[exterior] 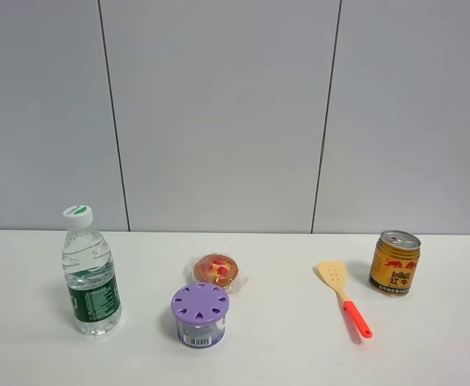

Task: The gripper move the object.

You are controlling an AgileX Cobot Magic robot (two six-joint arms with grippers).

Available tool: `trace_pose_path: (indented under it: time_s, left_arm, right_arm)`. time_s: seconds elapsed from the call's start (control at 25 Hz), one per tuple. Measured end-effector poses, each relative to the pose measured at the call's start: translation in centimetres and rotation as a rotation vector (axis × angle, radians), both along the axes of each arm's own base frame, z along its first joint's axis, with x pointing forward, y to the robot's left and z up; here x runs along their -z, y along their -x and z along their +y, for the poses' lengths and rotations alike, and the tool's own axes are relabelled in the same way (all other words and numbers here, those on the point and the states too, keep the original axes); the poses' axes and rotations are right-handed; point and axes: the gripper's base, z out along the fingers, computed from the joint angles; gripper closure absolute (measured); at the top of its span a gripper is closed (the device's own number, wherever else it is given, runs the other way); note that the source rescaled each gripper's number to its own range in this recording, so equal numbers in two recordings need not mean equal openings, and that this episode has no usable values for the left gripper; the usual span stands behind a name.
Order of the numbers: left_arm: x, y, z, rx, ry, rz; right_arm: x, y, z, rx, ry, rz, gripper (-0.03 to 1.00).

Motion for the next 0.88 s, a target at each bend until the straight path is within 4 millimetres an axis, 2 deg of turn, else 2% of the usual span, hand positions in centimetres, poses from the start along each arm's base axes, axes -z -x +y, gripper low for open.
trace_pose_path:
  time_s: [0.88]
  left_arm:
    - [0.0,0.0,0.0,0.0,0.0,0.0]
  right_arm:
    - [0.0,0.0,0.0,0.0,0.001,0.0,0.36]
